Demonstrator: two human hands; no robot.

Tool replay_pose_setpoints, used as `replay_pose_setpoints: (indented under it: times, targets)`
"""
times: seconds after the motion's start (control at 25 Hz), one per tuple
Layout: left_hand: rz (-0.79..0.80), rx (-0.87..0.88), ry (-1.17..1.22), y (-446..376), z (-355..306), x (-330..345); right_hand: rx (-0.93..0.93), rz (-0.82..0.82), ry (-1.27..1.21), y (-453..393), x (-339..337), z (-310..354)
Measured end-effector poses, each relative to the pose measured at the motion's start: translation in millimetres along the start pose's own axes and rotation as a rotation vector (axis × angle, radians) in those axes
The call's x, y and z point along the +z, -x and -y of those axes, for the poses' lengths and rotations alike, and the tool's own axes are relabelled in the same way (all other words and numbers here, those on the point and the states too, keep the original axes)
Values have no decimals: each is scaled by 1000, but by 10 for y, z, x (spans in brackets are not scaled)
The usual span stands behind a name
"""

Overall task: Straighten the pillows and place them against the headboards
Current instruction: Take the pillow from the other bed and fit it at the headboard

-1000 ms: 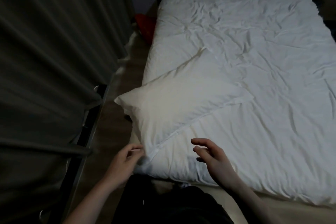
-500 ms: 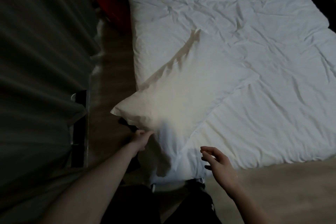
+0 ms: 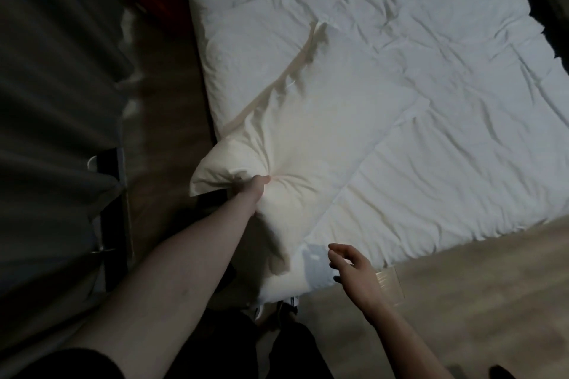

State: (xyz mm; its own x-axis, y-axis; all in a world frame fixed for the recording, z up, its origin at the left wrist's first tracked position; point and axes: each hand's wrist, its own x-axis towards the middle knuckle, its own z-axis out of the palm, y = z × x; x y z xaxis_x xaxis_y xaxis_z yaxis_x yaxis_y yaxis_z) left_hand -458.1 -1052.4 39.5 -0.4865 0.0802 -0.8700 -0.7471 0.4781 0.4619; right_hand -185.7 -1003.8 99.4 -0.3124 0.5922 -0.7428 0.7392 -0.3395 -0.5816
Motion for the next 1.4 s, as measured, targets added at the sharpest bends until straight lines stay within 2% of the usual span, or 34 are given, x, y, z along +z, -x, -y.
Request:
replay_pose_setpoints:
  times: [0.08,0.24,0.44,0.6,0.76,0.92,1.04,1.16,1.28,1.4]
  targets:
    - [-43,64,15,209,-213,-70,-56,-7,19,103,-38,115]
    - [59,247,60,982,-584,-174,-250,-54,77,330,-191,525]
    - [182,364,63,1891,-493,-722,-589,-102,159,477,-519,1216]
    - [211,415,-35,2446,-242,-1420,-766,2,365,438,-549,1732]
    - [262,451,-158,2811,-21,-1845,-877,182,547,295,-267,2218]
    - [243,486,-207,2948,221,-1929,-852,371,661,191,205,2480]
    - [233,515,-195,2879,417,-1944,-883,385,883,157,547,2357]
    - [201,535,-132,2807,644,-1961,-912,409,972,176,627,2164]
    - [124,527,-4,2734,855,-2049,-954,345,793,356,420,2117]
    - [-78,504,74,2600,937,-2180,-1027,322,640,630,91,2018]
